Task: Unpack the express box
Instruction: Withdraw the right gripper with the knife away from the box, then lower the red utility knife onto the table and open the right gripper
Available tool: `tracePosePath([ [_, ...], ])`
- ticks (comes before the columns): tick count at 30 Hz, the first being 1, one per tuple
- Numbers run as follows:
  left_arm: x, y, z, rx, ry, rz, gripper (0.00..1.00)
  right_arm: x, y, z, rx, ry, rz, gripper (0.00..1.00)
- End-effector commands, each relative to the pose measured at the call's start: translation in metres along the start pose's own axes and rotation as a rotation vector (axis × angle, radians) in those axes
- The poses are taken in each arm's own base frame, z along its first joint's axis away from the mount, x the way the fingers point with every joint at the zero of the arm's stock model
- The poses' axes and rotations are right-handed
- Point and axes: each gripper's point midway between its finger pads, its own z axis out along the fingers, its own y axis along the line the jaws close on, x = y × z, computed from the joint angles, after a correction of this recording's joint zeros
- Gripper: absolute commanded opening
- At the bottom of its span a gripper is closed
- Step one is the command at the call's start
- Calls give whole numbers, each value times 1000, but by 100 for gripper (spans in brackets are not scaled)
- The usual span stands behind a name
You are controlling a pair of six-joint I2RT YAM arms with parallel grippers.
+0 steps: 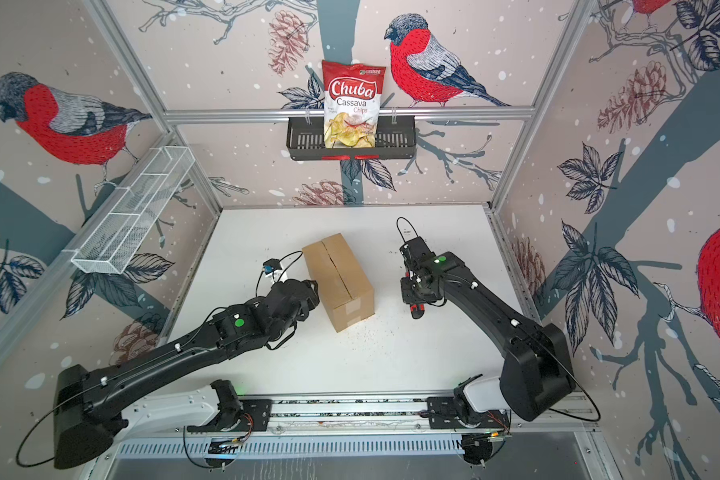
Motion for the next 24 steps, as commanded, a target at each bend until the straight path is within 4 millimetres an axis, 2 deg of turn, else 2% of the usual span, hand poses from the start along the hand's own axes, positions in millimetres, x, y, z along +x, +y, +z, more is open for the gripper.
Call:
tracePosePath([
  [1,-10,-4,2,13,3,34,60,-22,2,15,-57,-49,-17,6],
  [6,-18,-3,11,6,17,41,66,-35,-8,47,-65,-29,8,6],
  [12,-17,3,21,-13,42,43,68,-46,-11,78,-87,-6,28,6],
  [24,-15,12,25,-44,60,32,70,-51,-12,115,-67,53,0,9],
])
